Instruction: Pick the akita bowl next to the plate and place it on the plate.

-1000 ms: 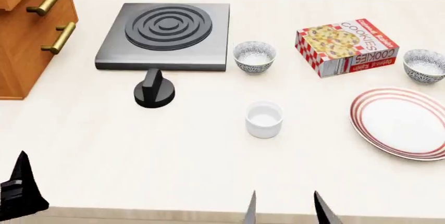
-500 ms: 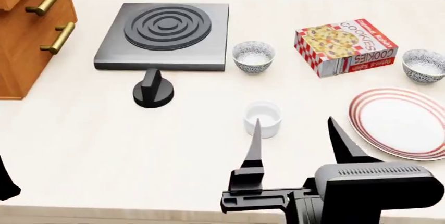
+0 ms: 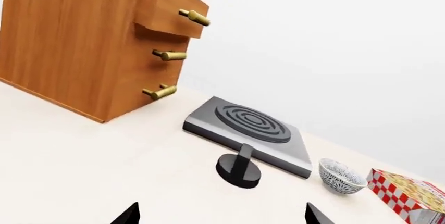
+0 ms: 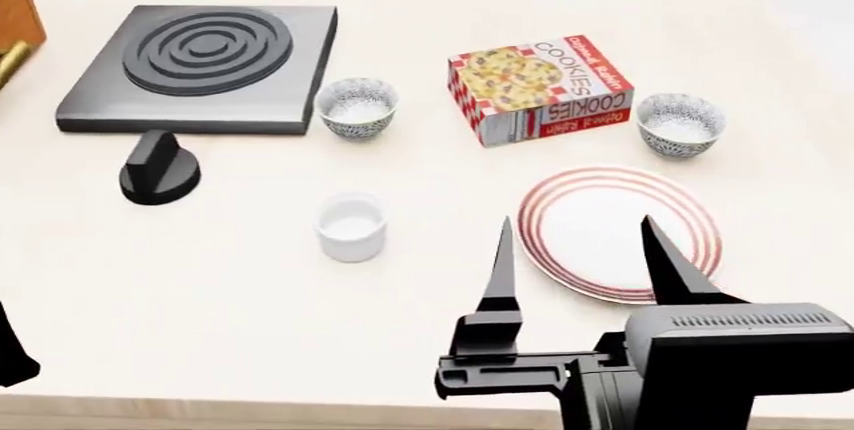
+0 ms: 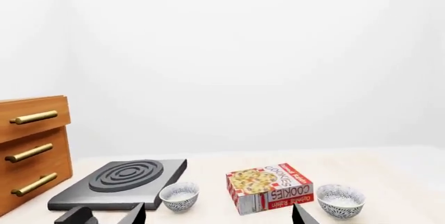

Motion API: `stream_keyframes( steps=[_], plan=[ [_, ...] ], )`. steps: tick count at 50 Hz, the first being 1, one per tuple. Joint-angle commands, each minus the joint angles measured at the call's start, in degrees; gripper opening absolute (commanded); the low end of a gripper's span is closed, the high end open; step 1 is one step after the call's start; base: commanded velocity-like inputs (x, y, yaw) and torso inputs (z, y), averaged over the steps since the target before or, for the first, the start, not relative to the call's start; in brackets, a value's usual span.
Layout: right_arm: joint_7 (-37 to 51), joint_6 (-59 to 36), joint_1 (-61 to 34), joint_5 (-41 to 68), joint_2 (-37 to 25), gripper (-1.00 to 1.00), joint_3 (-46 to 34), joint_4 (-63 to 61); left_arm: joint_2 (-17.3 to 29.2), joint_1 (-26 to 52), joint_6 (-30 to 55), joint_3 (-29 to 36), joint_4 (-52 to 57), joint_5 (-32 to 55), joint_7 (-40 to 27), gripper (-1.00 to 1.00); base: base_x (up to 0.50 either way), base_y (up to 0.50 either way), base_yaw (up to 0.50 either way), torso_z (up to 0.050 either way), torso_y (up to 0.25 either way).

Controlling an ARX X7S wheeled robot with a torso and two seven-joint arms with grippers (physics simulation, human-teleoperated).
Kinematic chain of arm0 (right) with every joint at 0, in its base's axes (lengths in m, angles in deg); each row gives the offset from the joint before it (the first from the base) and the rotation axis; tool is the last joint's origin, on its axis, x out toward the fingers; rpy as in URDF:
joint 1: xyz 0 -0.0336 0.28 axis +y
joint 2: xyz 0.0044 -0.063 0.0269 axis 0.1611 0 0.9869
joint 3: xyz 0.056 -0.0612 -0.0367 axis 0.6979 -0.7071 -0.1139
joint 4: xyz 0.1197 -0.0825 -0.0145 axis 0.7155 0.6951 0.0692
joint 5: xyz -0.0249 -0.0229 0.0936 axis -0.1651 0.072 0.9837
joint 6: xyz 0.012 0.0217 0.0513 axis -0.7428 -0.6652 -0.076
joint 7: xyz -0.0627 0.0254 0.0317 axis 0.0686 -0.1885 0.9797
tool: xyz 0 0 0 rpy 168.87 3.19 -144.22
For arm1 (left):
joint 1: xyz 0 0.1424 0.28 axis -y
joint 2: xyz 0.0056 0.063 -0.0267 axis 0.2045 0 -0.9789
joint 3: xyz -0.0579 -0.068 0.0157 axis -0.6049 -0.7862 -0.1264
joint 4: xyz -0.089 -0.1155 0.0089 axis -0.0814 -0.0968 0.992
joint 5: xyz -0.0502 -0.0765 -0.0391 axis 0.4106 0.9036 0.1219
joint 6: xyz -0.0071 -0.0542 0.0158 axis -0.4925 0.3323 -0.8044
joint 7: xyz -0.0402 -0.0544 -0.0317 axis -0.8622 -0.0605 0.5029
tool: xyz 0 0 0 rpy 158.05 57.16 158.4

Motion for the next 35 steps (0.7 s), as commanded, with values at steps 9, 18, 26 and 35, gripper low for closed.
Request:
stream_keyframes(
  steps=[9, 18, 26, 35],
  plan=[
    [0.7, -0.1, -0.1, 1.2, -0.6, 1.00, 0.3, -0.3, 0.4, -0.3, -0.1, 0.5, 0.3, 0.3, -0.4, 1.00, 0.00, -0.50, 0.00, 0.000, 0.000],
    [1.0, 0.1, -0.1, 1.5, -0.9, 1.00, 0.2, -0.2, 0.5, -0.3, -0.1, 0.6, 0.3, 0.5, -0.6, 1.00, 0.00, -0.50, 0.00, 0.000, 0.000],
    [1.1, 0.4, 0.1, 1.7, -1.3, 1.00, 0.2, -0.3, 0.7, -0.6, 0.6, 0.7, 1.7, 0.9, -1.3, 1.00, 0.00, -0.50, 0.00, 0.000, 0.000],
    [1.5, 0.8, 0.3, 2.0, -1.4, 1.00, 0.4, -0.5, 0.8, -0.6, 0.3, 0.9, 1.3, 0.9, -1.3, 1.00, 0.00, -0.47, 0.00, 0.000, 0.000]
  ],
)
